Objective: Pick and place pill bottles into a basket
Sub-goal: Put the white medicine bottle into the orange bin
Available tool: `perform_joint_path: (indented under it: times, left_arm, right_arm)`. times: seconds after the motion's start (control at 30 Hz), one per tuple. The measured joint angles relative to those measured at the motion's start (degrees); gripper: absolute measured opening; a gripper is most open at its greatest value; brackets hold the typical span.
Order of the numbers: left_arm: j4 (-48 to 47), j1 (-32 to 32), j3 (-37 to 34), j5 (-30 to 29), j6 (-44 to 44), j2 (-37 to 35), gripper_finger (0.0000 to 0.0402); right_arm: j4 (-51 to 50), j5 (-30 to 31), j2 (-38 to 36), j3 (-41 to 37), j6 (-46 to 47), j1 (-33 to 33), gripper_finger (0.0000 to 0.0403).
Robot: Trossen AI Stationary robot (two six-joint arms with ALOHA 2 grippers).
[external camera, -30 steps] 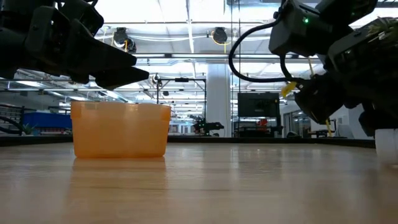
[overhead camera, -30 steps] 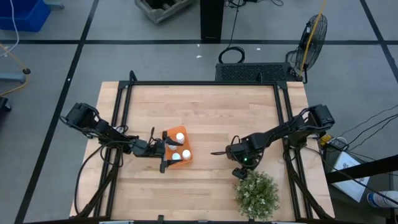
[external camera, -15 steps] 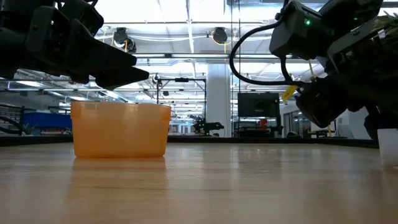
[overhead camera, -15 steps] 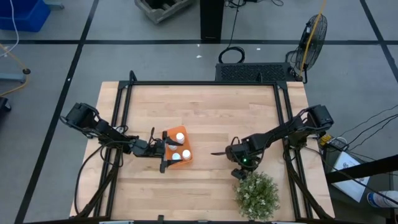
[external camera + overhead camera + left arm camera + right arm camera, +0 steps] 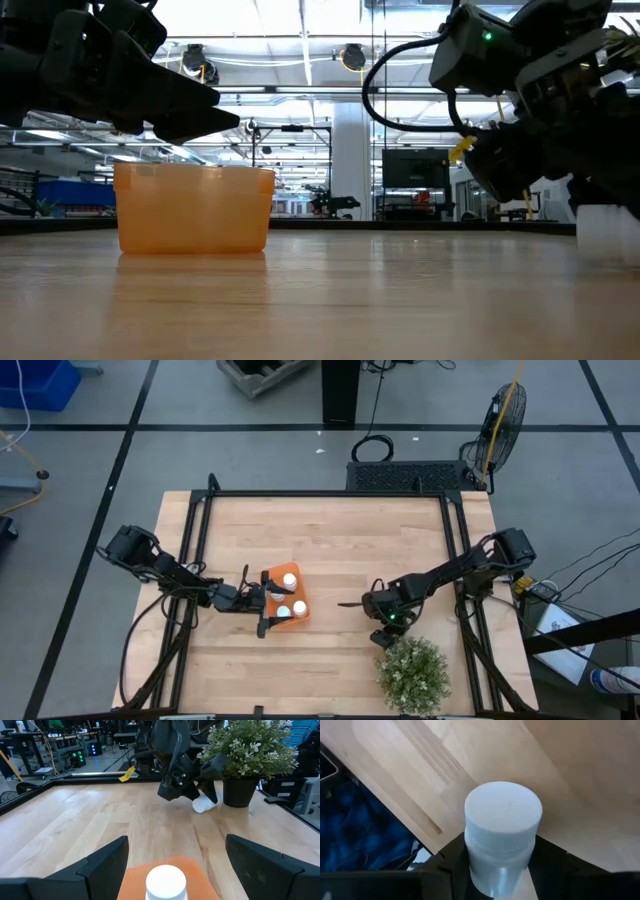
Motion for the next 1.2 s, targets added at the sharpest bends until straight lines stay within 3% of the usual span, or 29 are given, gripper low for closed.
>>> perform_joint_path:
  times: [0.4, 1.0, 1.2]
  left_arm:
    - [0.02, 0.00, 0.00, -0.03, 0.02, 0.00, 0.0335]
    - [0.68, 0.00, 0.00, -0.14, 1.52, 0.00, 0.0335]
    - [2.59, 0.00, 0.00, -5.64, 2.98, -0.02, 0.0335]
  right_arm:
    - [3.55, 4.82, -0.11, 0.07, -6.04, -4.05, 0.0154]
    - [27.59, 20.51, 0.20, -0.13, -19.37, -11.18, 0.0154]
    - [39.87, 24.95, 0.17, -0.13, -26.48, -11.43, 0.0154]
